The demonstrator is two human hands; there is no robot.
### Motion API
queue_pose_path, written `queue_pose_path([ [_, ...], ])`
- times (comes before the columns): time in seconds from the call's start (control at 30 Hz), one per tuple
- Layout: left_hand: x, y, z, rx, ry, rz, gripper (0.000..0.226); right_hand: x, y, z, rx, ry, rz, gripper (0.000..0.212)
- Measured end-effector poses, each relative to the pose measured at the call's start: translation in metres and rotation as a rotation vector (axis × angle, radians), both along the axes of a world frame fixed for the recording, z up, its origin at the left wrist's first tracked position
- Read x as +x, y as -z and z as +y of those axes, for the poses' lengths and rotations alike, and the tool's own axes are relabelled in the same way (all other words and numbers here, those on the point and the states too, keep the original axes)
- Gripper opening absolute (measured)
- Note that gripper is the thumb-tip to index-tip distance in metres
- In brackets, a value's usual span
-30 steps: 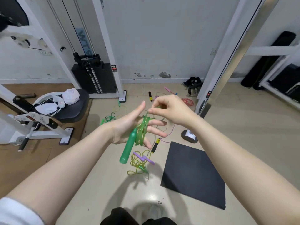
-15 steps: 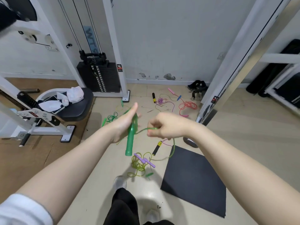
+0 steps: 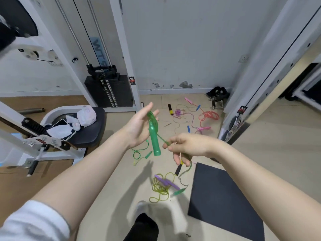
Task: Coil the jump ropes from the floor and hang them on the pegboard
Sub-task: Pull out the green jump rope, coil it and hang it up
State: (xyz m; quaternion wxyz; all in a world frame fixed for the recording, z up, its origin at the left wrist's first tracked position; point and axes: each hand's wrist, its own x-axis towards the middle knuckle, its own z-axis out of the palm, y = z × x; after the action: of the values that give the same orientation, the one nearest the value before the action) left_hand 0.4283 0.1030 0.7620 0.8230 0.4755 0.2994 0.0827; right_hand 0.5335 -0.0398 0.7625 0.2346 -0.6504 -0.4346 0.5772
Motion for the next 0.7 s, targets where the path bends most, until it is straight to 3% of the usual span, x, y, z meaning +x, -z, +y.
queue_pose_path([
  [0.07,0.002,0.014,0.02,0.181,0.131,0.167,0.07,0.003,-0.01,0.013,0.015,-0.026,0.034,0.017],
  [0.13,0.0,0.022,0.036,0.241,0.348,0.303,0.077,0.007,-0.02,0.027,0.116,0.035,0.056,0.013],
  [0.23,-0.007,0.016,0.053,0.114,0.801,0.342,0.096,0.017,-0.023,0.05,0.308,0.314,0.058,0.017],
  [0.3,-0.009,0.009,0.064,-0.026,0.99,0.211,0.103,0.021,-0.016,0.066,0.388,0.488,0.026,0.017],
  [0.4,-0.006,0.001,0.081,-0.213,0.826,-0.103,0.102,0.014,0.002,0.085,0.416,0.562,-0.164,0.024],
  [0.5,0.001,-0.003,0.089,-0.261,0.395,-0.219,0.1,-0.004,0.011,0.097,0.178,0.409,-0.145,0.02],
  [0.53,0.005,0.0,0.092,-0.214,0.255,-0.2,0.097,-0.01,0.011,0.099,0.05,0.309,-0.072,0.016],
  [0.6,0.009,0.005,0.098,0.021,0.123,-0.095,0.082,-0.017,0.007,0.103,-0.133,0.136,-0.002,0.04],
  [0.63,0.009,0.009,0.102,0.172,0.138,-0.003,0.076,-0.018,0.004,0.106,-0.159,0.09,-0.007,0.048],
  [0.7,0.003,0.025,0.118,0.295,0.276,0.187,0.087,-0.015,-0.006,0.112,-0.097,0.06,-0.038,0.036],
])
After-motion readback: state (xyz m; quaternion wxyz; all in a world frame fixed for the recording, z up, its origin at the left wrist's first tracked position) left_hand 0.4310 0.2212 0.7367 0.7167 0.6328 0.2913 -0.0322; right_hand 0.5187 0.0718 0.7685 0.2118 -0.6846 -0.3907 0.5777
